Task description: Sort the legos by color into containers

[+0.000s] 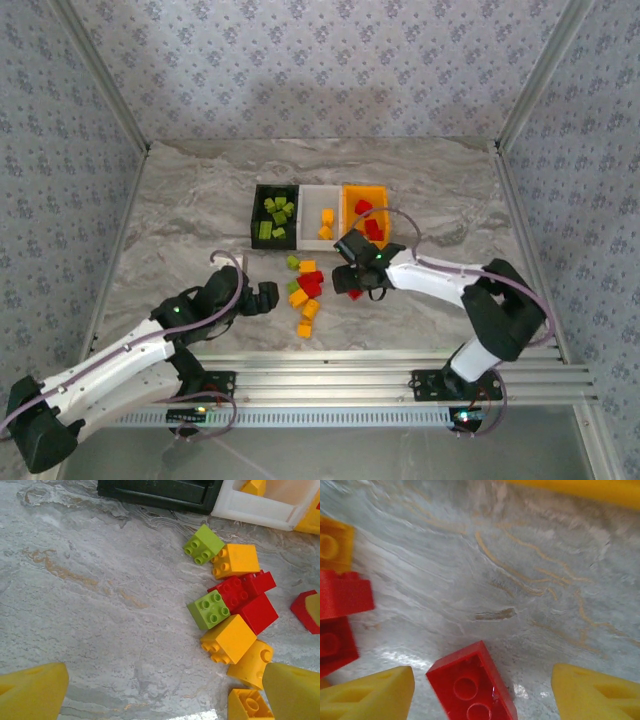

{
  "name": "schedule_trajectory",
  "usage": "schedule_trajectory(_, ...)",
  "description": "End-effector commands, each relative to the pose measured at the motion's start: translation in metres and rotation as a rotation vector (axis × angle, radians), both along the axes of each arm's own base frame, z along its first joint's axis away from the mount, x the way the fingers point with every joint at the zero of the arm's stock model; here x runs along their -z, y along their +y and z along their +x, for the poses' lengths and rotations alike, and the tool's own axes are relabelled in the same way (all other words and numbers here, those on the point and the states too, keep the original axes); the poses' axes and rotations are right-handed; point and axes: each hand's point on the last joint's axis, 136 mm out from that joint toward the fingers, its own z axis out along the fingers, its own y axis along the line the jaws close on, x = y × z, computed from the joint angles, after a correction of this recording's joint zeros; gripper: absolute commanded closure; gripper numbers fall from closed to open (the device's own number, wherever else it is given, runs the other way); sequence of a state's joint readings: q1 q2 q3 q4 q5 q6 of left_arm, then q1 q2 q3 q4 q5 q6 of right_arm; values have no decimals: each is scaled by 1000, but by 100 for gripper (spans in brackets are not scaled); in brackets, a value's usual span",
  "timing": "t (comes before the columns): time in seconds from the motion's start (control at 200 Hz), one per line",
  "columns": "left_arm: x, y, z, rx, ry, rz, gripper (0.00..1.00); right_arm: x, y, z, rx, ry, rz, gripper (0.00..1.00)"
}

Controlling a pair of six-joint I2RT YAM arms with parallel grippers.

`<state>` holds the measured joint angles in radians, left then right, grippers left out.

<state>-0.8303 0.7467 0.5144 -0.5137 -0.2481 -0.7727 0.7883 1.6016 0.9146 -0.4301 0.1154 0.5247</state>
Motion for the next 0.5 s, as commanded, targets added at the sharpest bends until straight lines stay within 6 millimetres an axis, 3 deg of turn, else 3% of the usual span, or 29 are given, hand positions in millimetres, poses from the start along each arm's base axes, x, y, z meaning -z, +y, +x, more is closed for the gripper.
schedule_trajectory(0.0,3,4,-1,-14,11,-2,1,6,-3,-4,-40,33,-69,32)
schedule_trajectory(0.295,0,3,1,-5,10,-4,1,25,-14,-18,-30,104,-138,63)
schedule_trajectory(0.385,-3,0,2,9,4,-9,1,11,-11,-13,-27,63,-108,71)
schedule_trajectory(0.495,-6,-2,3,21,-4,-8,1,-29,-7,5,-23,-50,-56,75)
